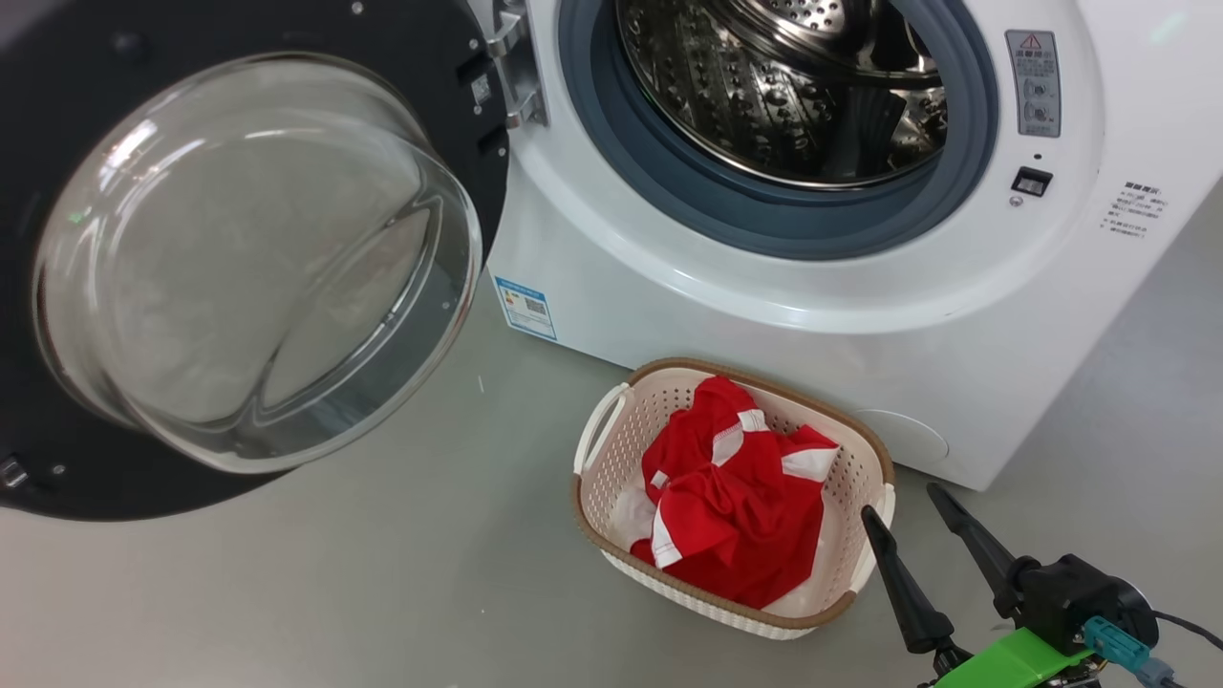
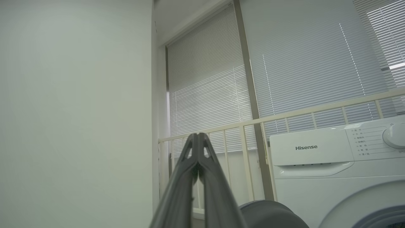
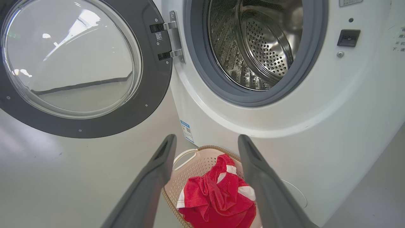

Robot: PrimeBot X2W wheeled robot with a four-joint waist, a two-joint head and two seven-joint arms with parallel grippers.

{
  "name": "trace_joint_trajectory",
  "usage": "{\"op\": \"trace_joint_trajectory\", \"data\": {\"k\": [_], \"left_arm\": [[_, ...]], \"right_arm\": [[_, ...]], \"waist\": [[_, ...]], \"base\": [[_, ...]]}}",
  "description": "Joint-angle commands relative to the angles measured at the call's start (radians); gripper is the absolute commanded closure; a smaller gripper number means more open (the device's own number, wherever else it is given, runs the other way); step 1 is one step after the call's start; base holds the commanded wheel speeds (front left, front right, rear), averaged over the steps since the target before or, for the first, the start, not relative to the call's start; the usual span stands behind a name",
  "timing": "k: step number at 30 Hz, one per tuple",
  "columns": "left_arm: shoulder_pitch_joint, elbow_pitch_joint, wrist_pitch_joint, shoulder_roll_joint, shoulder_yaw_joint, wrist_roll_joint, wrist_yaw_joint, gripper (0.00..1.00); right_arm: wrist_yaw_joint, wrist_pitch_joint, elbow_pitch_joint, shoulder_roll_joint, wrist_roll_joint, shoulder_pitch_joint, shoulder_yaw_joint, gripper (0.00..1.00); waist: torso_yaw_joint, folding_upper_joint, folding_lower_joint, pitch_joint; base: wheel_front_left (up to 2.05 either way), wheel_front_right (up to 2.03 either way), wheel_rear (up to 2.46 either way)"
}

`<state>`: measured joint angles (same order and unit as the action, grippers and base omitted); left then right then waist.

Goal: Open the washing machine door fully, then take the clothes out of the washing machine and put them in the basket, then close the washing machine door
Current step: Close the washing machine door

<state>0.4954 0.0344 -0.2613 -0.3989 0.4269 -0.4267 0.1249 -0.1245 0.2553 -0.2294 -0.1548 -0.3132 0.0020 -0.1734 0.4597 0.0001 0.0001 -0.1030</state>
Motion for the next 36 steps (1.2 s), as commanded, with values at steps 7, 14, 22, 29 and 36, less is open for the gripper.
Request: {"op": "trace_joint_trajectory", "data": {"k": [7, 14, 22, 29, 36], "left_arm": [[0.192, 0.373, 0.0, -0.177, 0.007, -0.222, 0.006, 1.0], [0.327, 0.725, 0.186, -0.296, -0.024, -0.443, 0.006, 1.0], [0.398, 0.893, 0.452, -0.344, -0.041, -0.6, 0.006, 1.0], [0.407, 0.947, 0.689, -0.334, -0.079, -0.684, 0.006, 1.0], [0.389, 0.944, 0.801, -0.324, -0.096, -0.729, 0.006, 1.0]], "right_arm": [[-0.006, 0.006, 0.026, -0.01, 0.013, -0.034, -0.02, 0.0], [-0.006, 0.006, 0.026, -0.006, 0.015, -0.035, -0.032, 0.0], [-0.006, 0.006, 0.028, -0.02, 0.016, -0.042, -0.037, 0.0], [-0.006, 0.006, 0.036, -0.033, 0.024, -0.055, -0.034, 0.0], [-0.006, 0.006, 0.035, -0.037, 0.029, -0.067, -0.038, 0.0]], "waist": [[-0.021, -0.0001, -0.0001, -0.021], [-0.038, -0.0001, -0.0001, -0.031], [-0.047, -0.0001, -0.0001, -0.065], [-0.039, -0.0001, -0.0001, -0.114], [-0.033, -0.0001, -0.0001, -0.135]], "base": [[0.0, 0.0, 0.0], [0.0, 0.0, 0.0], [0.0, 0.0, 0.0], [0.0, 0.0, 0.0], [0.0, 0.0, 0.0]]}}
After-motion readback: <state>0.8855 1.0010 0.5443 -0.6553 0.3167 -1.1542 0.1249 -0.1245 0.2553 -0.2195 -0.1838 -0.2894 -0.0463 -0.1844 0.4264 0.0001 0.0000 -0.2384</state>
